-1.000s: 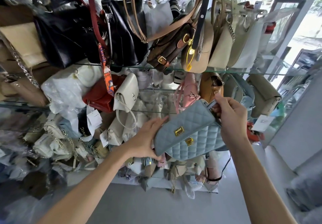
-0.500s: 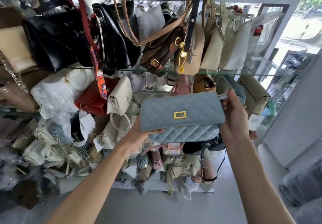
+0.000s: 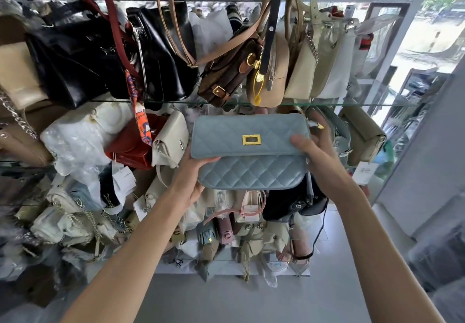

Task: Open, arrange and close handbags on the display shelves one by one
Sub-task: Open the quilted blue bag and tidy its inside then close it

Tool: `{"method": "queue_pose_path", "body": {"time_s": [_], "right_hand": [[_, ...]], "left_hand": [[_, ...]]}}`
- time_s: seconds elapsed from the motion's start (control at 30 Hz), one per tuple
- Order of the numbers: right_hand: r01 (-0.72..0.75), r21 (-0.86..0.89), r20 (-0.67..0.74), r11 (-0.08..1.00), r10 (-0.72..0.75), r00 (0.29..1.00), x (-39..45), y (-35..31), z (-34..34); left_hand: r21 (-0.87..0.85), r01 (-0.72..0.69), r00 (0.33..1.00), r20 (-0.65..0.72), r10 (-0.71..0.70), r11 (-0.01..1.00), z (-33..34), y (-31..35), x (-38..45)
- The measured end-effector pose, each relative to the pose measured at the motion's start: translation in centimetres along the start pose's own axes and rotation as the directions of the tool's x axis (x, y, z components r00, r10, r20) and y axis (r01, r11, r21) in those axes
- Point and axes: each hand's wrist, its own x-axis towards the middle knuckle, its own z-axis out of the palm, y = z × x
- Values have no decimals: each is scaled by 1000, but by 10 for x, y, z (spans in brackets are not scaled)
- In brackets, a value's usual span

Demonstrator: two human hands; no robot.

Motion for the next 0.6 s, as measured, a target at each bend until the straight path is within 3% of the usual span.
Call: {"method": "queue_pose_path", "body": {"time_s": [0.07,0.13,0.3,0.47,0.6], "right_hand": [[-23,89,39,996,19,999,1,6,9],[18,168,-31,986,-13,999,1,12,22],[23,215,-114,976,2,994,0,19,43],[-39,110,-67,993,47,997,0,29,44],[-80,-20,40,997,81,996,6,39,28]], "left_hand": [[-101,-6,1000,-28,3,995,4,-1,1],[-274,-4,997,-74,-17,962,12,-7,0],[-594,30,989,-96,-109,804,34,-39,-15],[-632,158,951,-109,-289,759,43,-64,-27],[-647,71,942,-207,-265,759,44,-73,-32]]}}
